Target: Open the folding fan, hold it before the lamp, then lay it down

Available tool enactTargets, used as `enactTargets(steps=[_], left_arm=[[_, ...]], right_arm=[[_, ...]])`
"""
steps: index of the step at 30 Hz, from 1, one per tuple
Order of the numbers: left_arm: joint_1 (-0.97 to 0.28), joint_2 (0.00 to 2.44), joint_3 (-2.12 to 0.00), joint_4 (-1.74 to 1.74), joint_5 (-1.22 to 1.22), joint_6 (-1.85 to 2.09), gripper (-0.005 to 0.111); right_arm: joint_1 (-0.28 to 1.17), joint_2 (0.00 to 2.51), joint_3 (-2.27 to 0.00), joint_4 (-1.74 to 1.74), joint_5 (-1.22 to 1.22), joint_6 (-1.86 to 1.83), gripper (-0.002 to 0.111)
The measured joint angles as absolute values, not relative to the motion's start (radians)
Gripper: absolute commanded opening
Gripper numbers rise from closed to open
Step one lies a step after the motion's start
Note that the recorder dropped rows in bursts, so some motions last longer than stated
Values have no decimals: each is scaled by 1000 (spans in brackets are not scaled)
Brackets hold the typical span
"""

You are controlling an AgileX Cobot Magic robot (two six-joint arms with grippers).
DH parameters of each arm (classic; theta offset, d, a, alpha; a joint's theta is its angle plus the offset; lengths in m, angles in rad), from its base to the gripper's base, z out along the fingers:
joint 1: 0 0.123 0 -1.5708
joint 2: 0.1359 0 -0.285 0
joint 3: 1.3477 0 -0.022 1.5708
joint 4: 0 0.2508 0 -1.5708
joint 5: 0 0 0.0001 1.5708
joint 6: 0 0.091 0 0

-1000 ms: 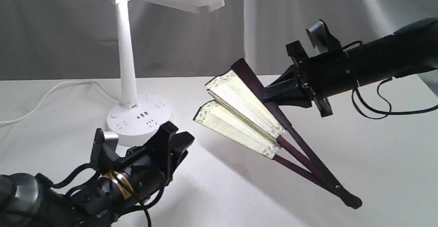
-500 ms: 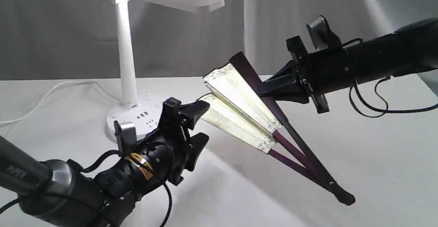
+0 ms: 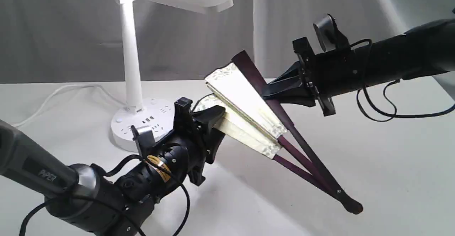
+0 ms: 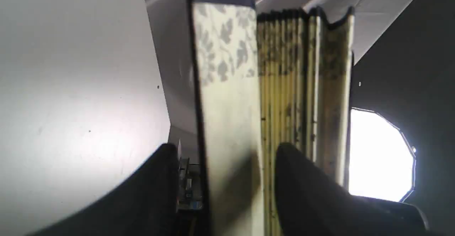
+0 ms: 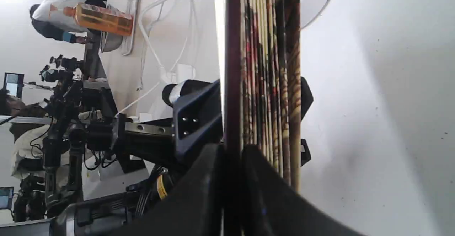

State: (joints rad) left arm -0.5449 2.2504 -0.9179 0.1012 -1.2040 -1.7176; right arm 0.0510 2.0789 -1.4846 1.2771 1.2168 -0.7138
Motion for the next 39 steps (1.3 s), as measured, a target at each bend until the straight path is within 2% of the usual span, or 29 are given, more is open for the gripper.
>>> enactTargets(steps=[8, 14, 21, 30, 34, 39], left_arm=[[-545, 2271, -918, 93, -1210, -1733, 27], [-545, 2272, -921, 82, -1228, -1746, 0], [-545, 2272, -924, 84, -1239, -1782, 0], [-543, 2272, -924, 111, -1241, -1855, 0], [-542, 2272, -924, 138, -1241, -1866, 0], [-541, 2268, -924, 189, -1241, -1859, 0]], right_arm=[[51, 2079, -1485, 1277, 1215, -715, 0], [51, 2079, -1485, 1275, 1209, -756, 0], [51, 2079, -1485, 1277, 1202, -760, 0], [51, 2079, -1485, 1282, 1204, -750, 29], [51, 2079, -1485, 1280, 1212, -742, 34], [51, 2081, -1481, 1277, 1214, -715, 35]])
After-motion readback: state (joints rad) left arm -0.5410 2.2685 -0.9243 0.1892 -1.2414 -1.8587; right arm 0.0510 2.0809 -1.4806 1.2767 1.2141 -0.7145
